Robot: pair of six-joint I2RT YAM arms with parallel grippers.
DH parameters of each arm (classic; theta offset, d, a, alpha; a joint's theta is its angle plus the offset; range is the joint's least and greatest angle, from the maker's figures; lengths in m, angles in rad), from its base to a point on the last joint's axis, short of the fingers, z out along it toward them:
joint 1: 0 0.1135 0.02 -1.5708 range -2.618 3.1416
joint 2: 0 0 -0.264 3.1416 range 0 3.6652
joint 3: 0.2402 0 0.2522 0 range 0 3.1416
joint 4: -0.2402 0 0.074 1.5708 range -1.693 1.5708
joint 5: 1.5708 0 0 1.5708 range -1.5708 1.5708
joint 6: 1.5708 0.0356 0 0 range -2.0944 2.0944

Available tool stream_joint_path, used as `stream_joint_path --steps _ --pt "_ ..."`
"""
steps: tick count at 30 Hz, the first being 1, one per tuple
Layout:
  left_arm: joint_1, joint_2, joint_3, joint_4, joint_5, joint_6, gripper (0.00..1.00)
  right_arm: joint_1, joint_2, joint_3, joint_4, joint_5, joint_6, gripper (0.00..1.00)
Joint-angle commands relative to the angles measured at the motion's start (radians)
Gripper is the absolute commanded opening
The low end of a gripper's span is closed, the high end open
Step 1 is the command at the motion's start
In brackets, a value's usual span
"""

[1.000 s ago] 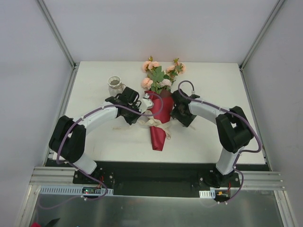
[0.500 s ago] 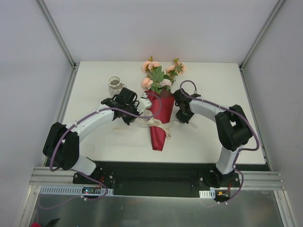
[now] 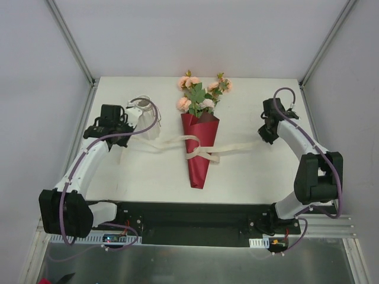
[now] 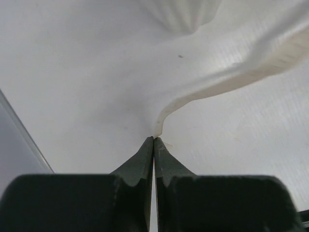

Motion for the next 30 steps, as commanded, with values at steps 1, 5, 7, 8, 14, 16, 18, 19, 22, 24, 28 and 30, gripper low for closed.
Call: stream_joint_path --steps 1,5,7,8,14,16,18,19,22,24,28,30 --pt "0.105 -0.097 -0.047 -0.049 -0.028 0.036 0.0 -0.093 -0.043 0.025 -0.057 0.065 -0.07 0.01" --pt "0.236 -0.092 -0.032 -0.032 -0.178 0.004 0.0 -0.112 -0.072 0.056 -0.137 0.249 -0.067 0.01" --pt "0.259 -0.083 -0.023 -0.018 -0.261 -0.012 0.0 -0.123 -0.094 0.053 -0.143 0.321 -0.07 0.01" --pt "0.273 -0.088 -0.021 -0.017 -0.26 -0.016 0.03 -0.126 -0.111 0.048 -0.143 0.337 -0.073 0.01" --pt "0.288 -0.123 -0.034 -0.02 -0.216 -0.046 0.99 -0.115 -0.131 0.086 -0.117 0.331 -0.241 0.66" --pt "0.287 -0.134 -0.026 -0.044 -0.184 -0.061 0.99 -0.015 -0.141 0.094 -0.1 0.344 -0.314 0.87" --pt "0.287 -0.141 0.0 -0.073 -0.119 -0.07 0.99 0.081 -0.161 0.103 -0.095 0.352 -0.417 0.95" --pt "0.288 -0.143 0.009 -0.086 -0.102 -0.081 0.99 0.204 -0.17 0.105 -0.097 0.361 -0.453 0.99" --pt "0.288 -0.147 0.043 -0.132 -0.027 -0.101 0.99 0.482 -0.212 0.096 -0.065 0.392 -0.582 0.96" --pt "0.288 -0.149 0.061 -0.159 0.019 -0.109 0.99 0.622 -0.233 0.076 -0.035 0.416 -0.694 0.96" --pt "0.29 -0.125 0.074 -0.182 0.054 -0.135 0.99 0.939 -0.229 0.013 0.033 0.421 -0.829 0.96" --pt "0.29 -0.108 0.069 -0.185 0.067 -0.144 0.99 1.004 -0.203 0.001 0.057 0.389 -0.86 0.96"
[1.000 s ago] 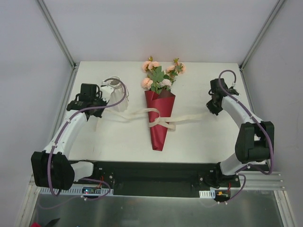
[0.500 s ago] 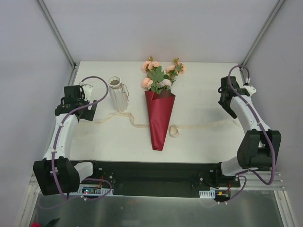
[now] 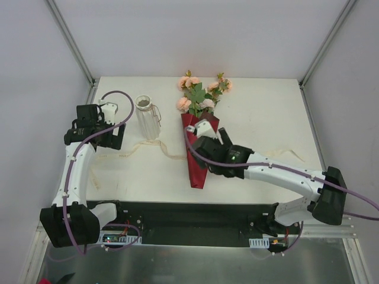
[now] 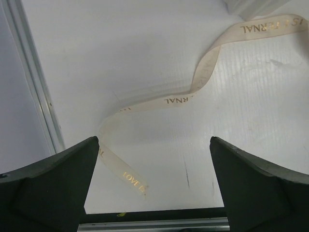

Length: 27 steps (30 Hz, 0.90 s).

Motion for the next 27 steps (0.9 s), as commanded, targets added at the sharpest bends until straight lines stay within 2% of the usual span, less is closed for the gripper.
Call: stream_joint_path --steps 1,9,12,19,27 --pt "0.005 0.018 0.027 -0.052 0.084 -0.048 0.99 0.157 0.014 -0.04 0.051 0.001 -0.198 0.96" --pt "0.005 0.013 -0.016 -0.068 0.105 -0.046 0.99 0.323 0.2 -0.05 0.111 0.013 -0.278 0.96" --pt "0.005 0.005 -0.038 -0.068 0.102 -0.039 0.99 0.349 0.264 -0.027 0.131 0.014 -0.286 0.96" --pt "0.005 -0.015 -0.055 -0.068 0.095 -0.023 0.99 0.354 0.419 0.023 0.146 0.087 -0.313 0.96" --pt "0.003 -0.03 -0.065 -0.068 0.096 -0.013 0.99 0.354 0.517 0.045 0.152 0.201 -0.333 0.96"
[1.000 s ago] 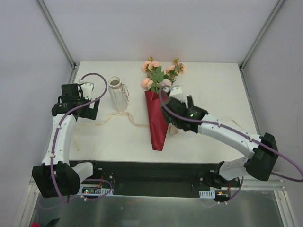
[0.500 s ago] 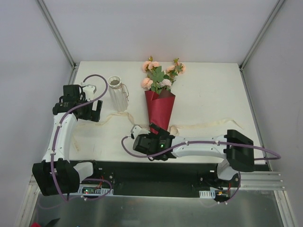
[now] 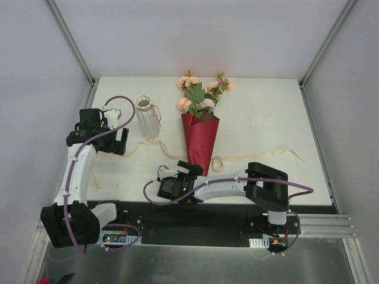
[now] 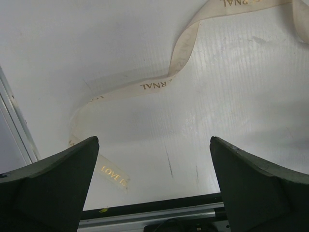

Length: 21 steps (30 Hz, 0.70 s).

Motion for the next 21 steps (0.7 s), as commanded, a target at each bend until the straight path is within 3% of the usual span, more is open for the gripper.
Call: stream_joint_path --steps 1,11,21 --pt "0.005 -0.031 -0.019 -0.019 0.006 0.026 0.99 -0.001 0.044 0.046 0.006 0.111 -0.024 0.96" --pt "0.003 -0.039 -0.05 0.006 -0.003 0.041 0.99 -0.001 0.073 0.067 0.046 0.262 -0.056 0.96" --pt "0.005 -0.035 -0.059 0.023 -0.009 0.046 0.99 -0.041 -0.004 0.044 0.141 0.361 -0.108 0.96"
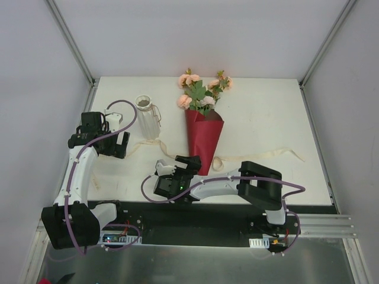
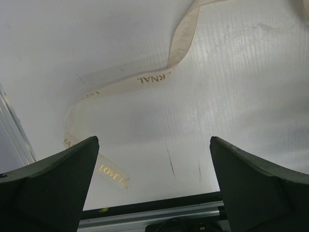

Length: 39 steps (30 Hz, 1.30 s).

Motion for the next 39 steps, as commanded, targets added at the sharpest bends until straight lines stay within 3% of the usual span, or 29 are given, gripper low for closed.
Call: stream_joint_path --steps 1,10,14,16,17,18,19,20,21,25,31,33,35,36,37,39 --pt "0.005 -0.019 -0.007 0.009 -0.007 0.019 0.99 -0.032 -0.098 0.006 0.054 0.104 -0.032 0.96" --pt "0.003 -0.014 0.007 0.011 0.006 0.016 0.99 -0.03 -0.316 -0.023 0.057 0.225 0.037 0.96" --pt "0.005 -0.017 0.016 0.011 0.007 0.018 0.99 -0.033 -0.382 -0.029 -0.053 0.294 0.196 0.96" --pt "0.005 -0.016 0.02 0.011 0.007 0.019 0.99 -0.039 -0.385 -0.015 -0.196 0.32 0.305 0.96" --pt "0.003 -0.016 0.019 0.011 0.006 0.024 0.99 -0.047 -0.371 0.003 -0.398 0.358 0.398 0.96" --pt "0.005 -0.016 0.02 0.009 0.006 0.024 0.99 -0.053 -0.356 0.073 -0.546 0.374 0.696 0.96" --pt "0.003 -0.016 0.022 0.011 0.004 0.027 0.99 -0.059 -0.334 0.116 -0.719 0.385 0.873 0.96" --pt "0.003 -0.016 0.023 0.011 0.003 0.03 0.99 -0.073 -0.27 0.161 -1.116 0.405 1.11 0.96" --pt "0.003 -0.017 0.025 0.011 0.004 0.032 0.99 -0.078 -0.232 0.21 -1.287 0.414 1.411 0.96" --pt "0.005 -0.011 0.031 0.011 -0.002 0.042 0.99 -0.098 -0.247 0.183 -1.287 0.37 1.48 0.96" --pt "0.005 -0.02 0.043 0.003 0.001 0.045 0.99 -0.254 -0.365 0.259 -1.275 0.32 1.49 0.96" --pt "0.005 -0.019 0.057 -0.003 0.007 0.041 0.99 -0.308 -0.382 0.297 -1.214 0.31 1.406 0.96" --pt "0.005 -0.016 0.066 -0.011 0.016 0.033 0.99 -0.421 -0.45 0.261 -0.894 0.21 1.066 0.96" --pt "0.003 -0.016 0.074 -0.014 0.019 0.033 0.99 -0.479 -0.501 0.202 -0.674 0.104 0.843 0.96" --pt "0.005 -0.017 0.076 -0.021 0.02 0.029 0.99 -0.651 -0.6 0.13 -0.367 -0.257 0.737 0.98" --pt "0.005 -0.02 0.086 -0.034 0.026 0.029 0.99 -0.865 -0.642 -0.007 -0.2 -0.669 0.695 0.99"
